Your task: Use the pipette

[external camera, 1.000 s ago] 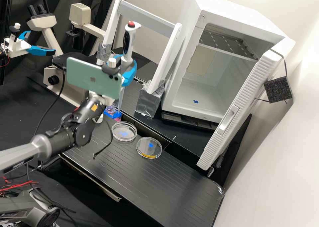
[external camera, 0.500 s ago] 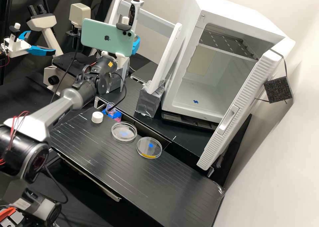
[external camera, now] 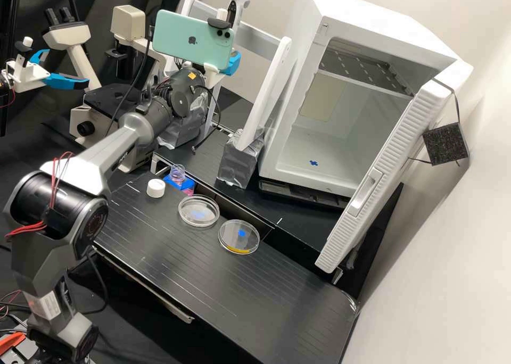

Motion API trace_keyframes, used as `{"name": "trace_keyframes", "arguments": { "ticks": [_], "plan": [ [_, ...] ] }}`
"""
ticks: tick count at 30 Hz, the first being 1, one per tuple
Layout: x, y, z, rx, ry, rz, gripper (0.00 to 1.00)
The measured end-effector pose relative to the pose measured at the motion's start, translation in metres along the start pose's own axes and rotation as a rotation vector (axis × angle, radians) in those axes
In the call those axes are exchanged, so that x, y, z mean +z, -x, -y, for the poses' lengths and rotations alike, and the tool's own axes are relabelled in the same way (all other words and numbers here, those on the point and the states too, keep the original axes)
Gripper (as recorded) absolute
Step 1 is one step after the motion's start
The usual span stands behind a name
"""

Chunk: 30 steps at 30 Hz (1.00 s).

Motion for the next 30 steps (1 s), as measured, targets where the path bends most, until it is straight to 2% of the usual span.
{"name": "trace_keyframes", "arguments": {
  "ticks": [3,8,12,15,16,17,18,20,27,30],
  "plan": [
    [-0.007,0.0,-0.003,0.007,0.0,-0.02,0.0],
    [-0.019,-0.001,0.006,-0.018,0.009,-0.053,0.0],
    [-0.021,-0.005,0.013,-0.05,-0.031,-0.033,0.0],
    [-0.02,-0.009,0.019,-0.104,-0.057,-0.014,0.0],
    [-0.019,-0.011,0.022,-0.128,-0.088,-0.009,0.0],
    [-0.018,-0.013,0.023,-0.144,-0.073,-0.009,0.0],
    [-0.017,-0.014,0.024,-0.155,-0.071,-0.006,0.0],
    [-0.015,-0.017,0.026,-0.177,-0.072,0.001,0.0],
    [-0.007,-0.02,0.021,-0.165,-0.088,0.014,0.0],
    [-0.007,-0.02,0.021,-0.166,-0.082,0.013,0.0]
  ]
}}
